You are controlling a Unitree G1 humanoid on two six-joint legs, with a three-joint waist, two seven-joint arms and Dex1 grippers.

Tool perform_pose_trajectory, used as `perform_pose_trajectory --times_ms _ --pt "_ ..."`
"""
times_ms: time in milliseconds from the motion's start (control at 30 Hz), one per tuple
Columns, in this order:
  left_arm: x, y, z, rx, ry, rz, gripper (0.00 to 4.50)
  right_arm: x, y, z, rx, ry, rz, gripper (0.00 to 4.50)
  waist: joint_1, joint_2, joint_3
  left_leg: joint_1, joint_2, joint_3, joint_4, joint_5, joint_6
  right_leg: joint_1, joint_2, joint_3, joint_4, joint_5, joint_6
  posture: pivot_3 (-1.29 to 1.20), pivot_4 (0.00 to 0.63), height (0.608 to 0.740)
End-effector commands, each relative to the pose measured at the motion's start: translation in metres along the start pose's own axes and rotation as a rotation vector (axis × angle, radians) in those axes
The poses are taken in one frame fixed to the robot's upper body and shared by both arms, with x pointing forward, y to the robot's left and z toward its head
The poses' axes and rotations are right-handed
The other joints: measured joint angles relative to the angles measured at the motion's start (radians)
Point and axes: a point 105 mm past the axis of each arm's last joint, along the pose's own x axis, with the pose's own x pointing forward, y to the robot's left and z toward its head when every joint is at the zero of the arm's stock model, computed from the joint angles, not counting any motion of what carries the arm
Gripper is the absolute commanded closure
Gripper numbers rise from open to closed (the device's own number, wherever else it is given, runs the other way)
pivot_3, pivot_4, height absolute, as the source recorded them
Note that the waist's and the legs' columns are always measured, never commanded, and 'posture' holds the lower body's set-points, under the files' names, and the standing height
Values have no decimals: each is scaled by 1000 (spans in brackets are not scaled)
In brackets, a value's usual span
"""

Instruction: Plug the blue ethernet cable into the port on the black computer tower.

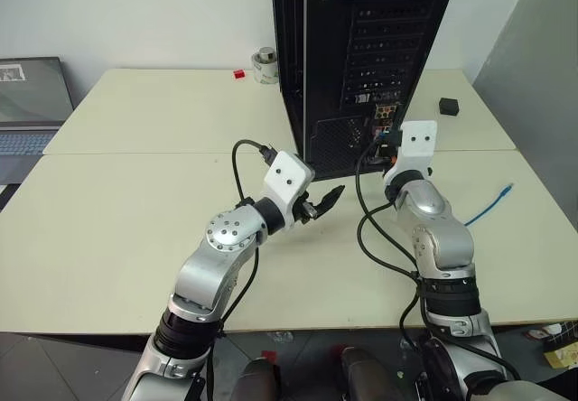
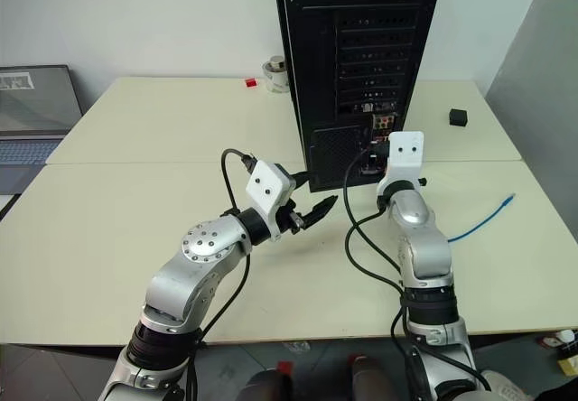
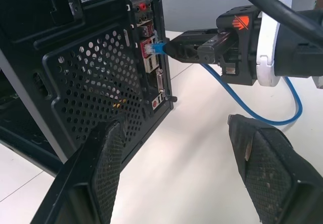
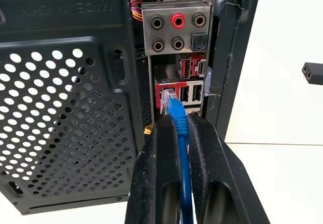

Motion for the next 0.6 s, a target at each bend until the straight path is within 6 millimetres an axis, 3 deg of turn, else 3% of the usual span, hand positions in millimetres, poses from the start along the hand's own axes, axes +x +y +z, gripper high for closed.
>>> perform_pose_trajectory --times_ms 33,600 --pt "0 0 12 33 -44 5 1126 1 -2 22 -17 -83 -8 4500 0 0 0 0 0 0 0 0 0 0 0 0 0 0 0 0 150 740" --pt "0 0 12 35 -45 6 1126 11 8 27 -36 -97 -6 4500 -3 0 0 0 0 0 0 0 0 0 0 0 0 0 0 0 150 740"
